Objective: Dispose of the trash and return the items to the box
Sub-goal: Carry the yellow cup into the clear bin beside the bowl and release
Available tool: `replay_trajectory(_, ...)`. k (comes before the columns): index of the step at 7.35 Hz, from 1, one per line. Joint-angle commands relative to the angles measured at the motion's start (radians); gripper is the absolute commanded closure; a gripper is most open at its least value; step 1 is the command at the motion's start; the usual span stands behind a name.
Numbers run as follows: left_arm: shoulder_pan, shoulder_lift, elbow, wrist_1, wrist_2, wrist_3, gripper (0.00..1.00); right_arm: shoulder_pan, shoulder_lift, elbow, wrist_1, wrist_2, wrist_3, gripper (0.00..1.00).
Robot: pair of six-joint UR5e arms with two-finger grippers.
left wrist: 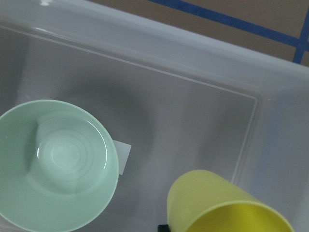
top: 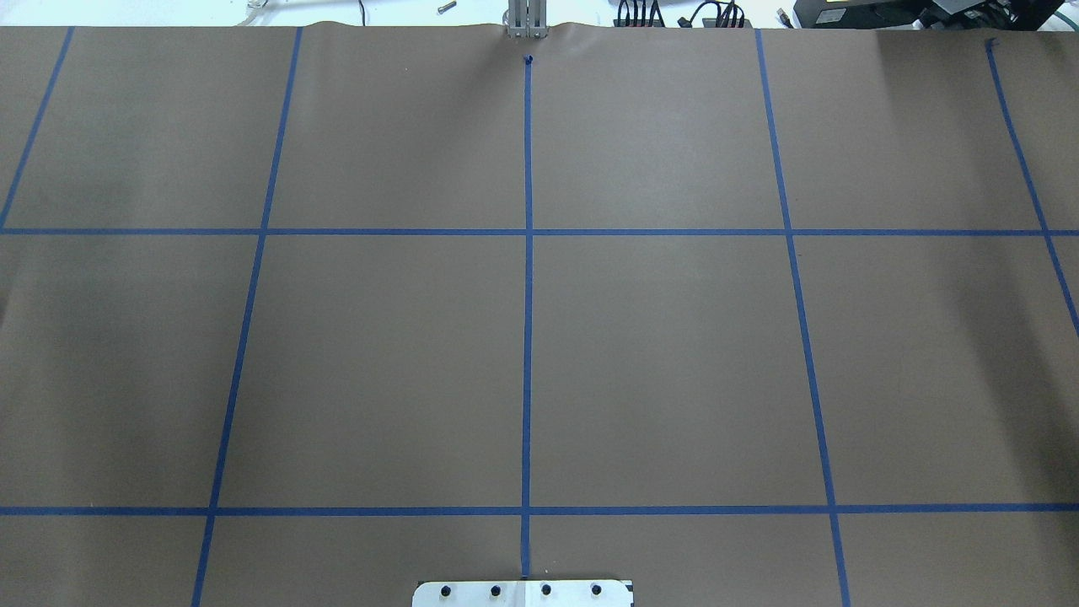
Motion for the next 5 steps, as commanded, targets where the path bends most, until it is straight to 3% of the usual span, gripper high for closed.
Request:
replay_trajectory(1, 0.008, 0.0, 0.004, -0.01, 0.0, 0.007, 0.35, 0.0, 0.0, 0.0, 0.0, 0.0, 0.001, 0.0)
replay_trajectory(2, 0.008, 0.003, 0.016, -0.078, 0.0, 0.009, 0.02, 0.0, 0.0, 0.001, 0.0, 0.0, 0.003, 0.0)
replay_trajectory(5, 0.004, 0.032, -0.015, -0.251, 0.0, 0.006, 0.01, 0.0, 0.0, 0.001, 0.0, 0.002, 0.003, 0.0)
